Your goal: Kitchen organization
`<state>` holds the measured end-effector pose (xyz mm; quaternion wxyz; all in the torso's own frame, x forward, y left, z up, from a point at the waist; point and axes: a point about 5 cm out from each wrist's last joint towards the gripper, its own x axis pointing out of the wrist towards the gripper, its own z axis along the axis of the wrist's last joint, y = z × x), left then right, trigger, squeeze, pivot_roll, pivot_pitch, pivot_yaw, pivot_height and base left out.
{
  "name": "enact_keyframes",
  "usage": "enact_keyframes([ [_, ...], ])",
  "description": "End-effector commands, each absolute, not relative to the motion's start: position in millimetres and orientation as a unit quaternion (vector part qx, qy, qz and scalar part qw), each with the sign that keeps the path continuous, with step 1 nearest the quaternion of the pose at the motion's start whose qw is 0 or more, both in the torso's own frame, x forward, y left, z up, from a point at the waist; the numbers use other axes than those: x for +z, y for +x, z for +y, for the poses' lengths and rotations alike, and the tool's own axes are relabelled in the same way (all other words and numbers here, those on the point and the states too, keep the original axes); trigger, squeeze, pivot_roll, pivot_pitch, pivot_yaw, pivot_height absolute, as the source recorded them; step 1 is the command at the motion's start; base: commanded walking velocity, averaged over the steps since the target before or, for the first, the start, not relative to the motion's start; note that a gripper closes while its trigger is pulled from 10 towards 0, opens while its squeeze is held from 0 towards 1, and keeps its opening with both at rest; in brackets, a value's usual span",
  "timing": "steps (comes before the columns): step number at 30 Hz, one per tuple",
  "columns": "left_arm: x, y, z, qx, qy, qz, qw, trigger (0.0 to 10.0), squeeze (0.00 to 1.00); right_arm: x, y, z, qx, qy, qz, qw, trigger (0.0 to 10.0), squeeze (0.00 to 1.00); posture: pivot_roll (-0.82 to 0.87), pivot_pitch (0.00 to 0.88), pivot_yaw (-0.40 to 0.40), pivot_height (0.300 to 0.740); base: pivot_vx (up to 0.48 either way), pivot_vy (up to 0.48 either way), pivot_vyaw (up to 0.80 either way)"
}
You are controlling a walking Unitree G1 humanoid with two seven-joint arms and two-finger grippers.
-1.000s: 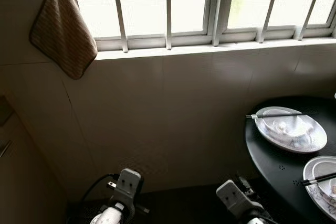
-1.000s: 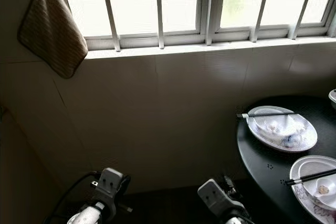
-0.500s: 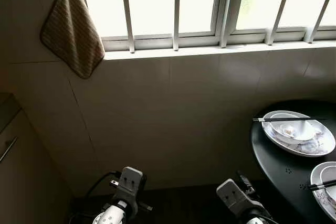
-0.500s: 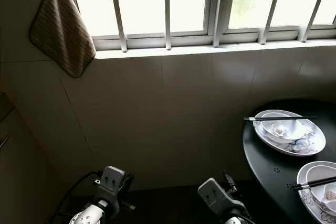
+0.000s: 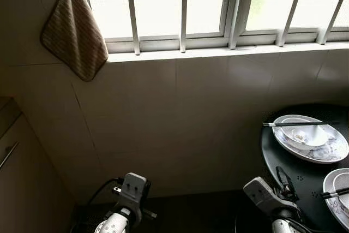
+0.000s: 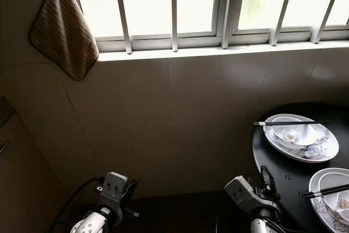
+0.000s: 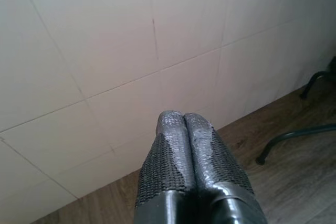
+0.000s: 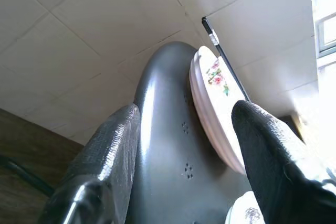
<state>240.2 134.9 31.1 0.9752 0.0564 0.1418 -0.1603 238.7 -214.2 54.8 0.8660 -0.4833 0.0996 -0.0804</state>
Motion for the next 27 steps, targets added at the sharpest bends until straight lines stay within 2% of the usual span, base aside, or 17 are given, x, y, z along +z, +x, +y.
enact_keyframes([
  [1,31,240,135,-0.160,0.052,0.145,0.975,10.0,0.00,55,240,-210,-0.072,-0.470,0.098,0.874,10.0,0.00,-0.02,0.000,-0.012,0.740,0.000,0.000,-0.55],
  [5,31,240,136,-0.156,0.046,0.145,0.976,10.0,0.00,55,239,-205,-0.057,-0.459,0.091,0.882,10.0,0.00,-0.02,0.000,-0.013,0.740,0.000,0.000,-0.74],
  [8,31,240,137,-0.152,0.040,0.147,0.976,10.0,0.00,57,240,-189,-0.008,-0.459,0.053,0.887,10.0,0.00,-0.03,0.000,-0.010,0.740,0.000,0.000,-0.80],
  [9,31,241,137,-0.152,0.040,0.149,0.976,10.0,0.00,54,239,-169,0.059,-0.440,0.037,0.895,10.0,0.00,-0.03,0.000,-0.009,0.740,0.000,0.000,0.00],
  [10,30,241,137,-0.154,0.040,0.149,0.976,10.0,0.00,52,237,-161,0.087,-0.430,0.035,0.898,10.0,0.00,-0.03,0.000,-0.008,0.740,0.000,0.000,0.00],
  [17,30,241,138,-0.154,0.040,0.151,0.976,10.0,0.00,51,237,-162,0.092,-0.420,0.036,0.902,10.0,0.00,-0.03,0.000,-0.006,0.740,0.000,0.000,-0.69],
  [24,30,242,138,-0.154,0.040,0.151,0.976,10.0,0.00,48,237,-162,0.104,-0.430,0.036,0.896,10.0,0.00,-0.03,0.000,-0.007,0.740,0.000,0.000,0.00],
  [27,30,243,138,-0.154,0.039,0.151,0.976,10.0,0.00,47,238,-165,0.091,-0.465,0.035,0.880,10.0,0.00,-0.03,0.000,-0.009,0.740,0.000,0.000,0.00],
])
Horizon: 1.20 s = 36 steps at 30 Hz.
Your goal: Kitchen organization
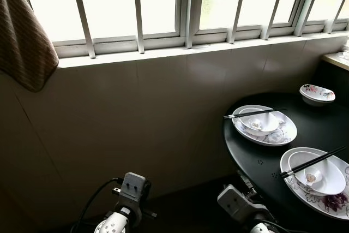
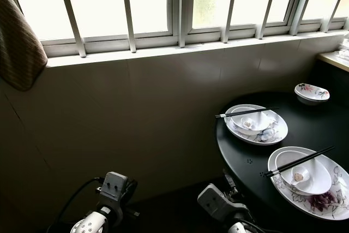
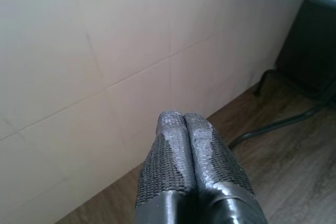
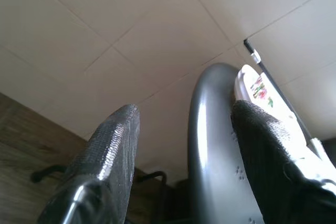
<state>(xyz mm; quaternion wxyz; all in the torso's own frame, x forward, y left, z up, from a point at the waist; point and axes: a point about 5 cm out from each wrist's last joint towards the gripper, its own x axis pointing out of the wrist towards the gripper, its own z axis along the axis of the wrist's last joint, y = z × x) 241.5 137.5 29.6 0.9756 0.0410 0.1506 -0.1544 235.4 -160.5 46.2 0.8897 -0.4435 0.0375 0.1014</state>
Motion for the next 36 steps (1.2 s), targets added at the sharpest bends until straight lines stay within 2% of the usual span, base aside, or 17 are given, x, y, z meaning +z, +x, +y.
enact_keyframes([
  [1,30,243,138,-0.154,0.039,0.152,0.976,10.0,0.00,48,239,-168,0.079,-0.488,0.032,0.868,10.0,0.00,-0.03,0.000,-0.010,0.740,0.000,0.000,0.00],
  [5,30,243,137,-0.155,0.040,0.152,0.975,10.0,0.00,50,240,-174,0.048,-0.520,0.033,0.852,10.0,0.00,-0.02,0.000,-0.013,0.740,0.000,0.000,0.00],
  [8,30,243,137,-0.154,0.038,0.152,0.976,10.0,0.00,57,243,-191,-0.019,-0.549,0.036,0.835,10.0,0.00,-0.02,0.000,-0.016,0.740,0.000,0.000,0.00],
  [10,30,243,137,-0.153,0.037,0.152,0.976,10.0,0.00,58,244,-204,-0.051,-0.546,0.055,0.834,10.0,0.00,-0.02,0.000,-0.018,0.740,0.000,0.000,0.00],
  [25,28,242,135,-0.156,0.031,0.156,0.975,10.0,0.00,57,243,-221,-0.074,-0.547,0.088,0.829,10.0,0.00,-0.04,0.000,-0.014,0.740,0.000,0.000,0.00],
  [36,28,243,134,-0.157,0.027,0.156,0.975,10.0,0.00,60,245,-250,-0.096,-0.546,0.115,0.824,10.0,0.00,-0.04,0.000,-0.012,0.740,0.000,0.000,0.00],
])
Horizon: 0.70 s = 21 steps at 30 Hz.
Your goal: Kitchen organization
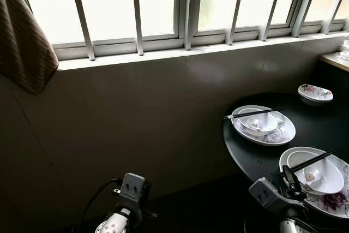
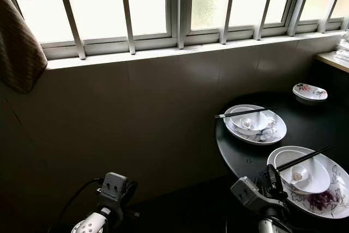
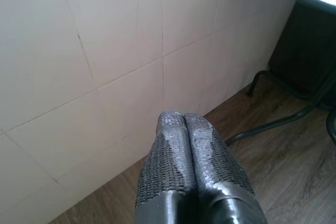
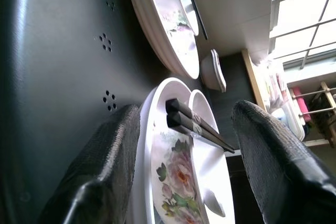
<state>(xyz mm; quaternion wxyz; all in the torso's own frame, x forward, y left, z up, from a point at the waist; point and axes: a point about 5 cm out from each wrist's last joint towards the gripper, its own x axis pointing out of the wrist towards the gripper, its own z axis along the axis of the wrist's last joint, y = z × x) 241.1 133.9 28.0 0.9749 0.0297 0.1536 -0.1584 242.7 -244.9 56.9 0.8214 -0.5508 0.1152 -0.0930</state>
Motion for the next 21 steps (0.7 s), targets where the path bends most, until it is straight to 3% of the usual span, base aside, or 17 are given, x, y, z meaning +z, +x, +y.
enact_keyframes([
  [1,28,243,134,-0.158,0.027,0.156,0.975,10.0,0.00,61,246,-251,-0.096,-0.546,0.114,0.825,10.0,0.00,-0.04,0.000,-0.012,0.740,0.000,0.000,0.00],
  [21,29,246,134,-0.156,0.027,0.153,0.975,10.0,0.00,59,264,-250,-0.047,-0.548,0.099,0.829,10.0,0.00,-0.03,0.000,-0.015,0.740,0.000,0.000,0.00],
])
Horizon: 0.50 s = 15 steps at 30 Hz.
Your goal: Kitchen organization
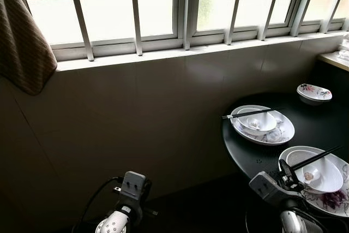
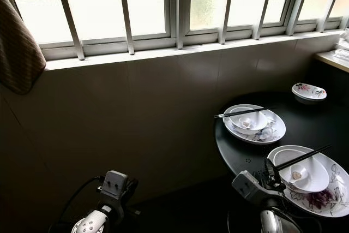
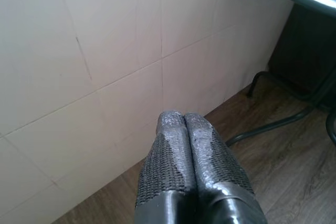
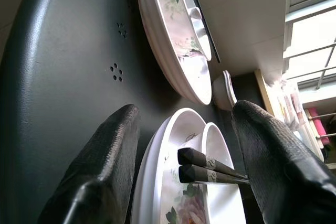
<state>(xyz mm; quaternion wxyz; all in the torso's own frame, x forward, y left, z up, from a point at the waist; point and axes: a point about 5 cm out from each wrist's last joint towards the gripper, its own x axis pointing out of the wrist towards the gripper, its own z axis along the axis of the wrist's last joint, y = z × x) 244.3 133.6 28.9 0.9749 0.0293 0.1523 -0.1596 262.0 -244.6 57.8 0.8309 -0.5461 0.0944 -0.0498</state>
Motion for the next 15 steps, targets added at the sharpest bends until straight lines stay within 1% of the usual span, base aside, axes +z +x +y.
enact_keyframes([
  [1,29,246,134,-0.156,0.027,0.153,0.976,10.0,0.00,59,265,-252,-0.048,-0.550,0.101,0.828,10.0,0.00,-0.03,0.000,-0.016,0.740,0.000,0.000,0.00],
  [9,29,245,135,-0.155,0.027,0.152,0.976,10.0,0.00,59,268,-264,-0.064,-0.557,0.113,0.820,10.0,0.00,-0.03,0.000,-0.015,0.740,0.000,0.000,0.00],
  [15,29,245,135,-0.156,0.027,0.153,0.976,10.0,0.00,59,270,-261,-0.057,-0.558,0.102,0.822,10.0,0.00,-0.03,0.000,-0.013,0.740,0.000,0.000,0.00],
])
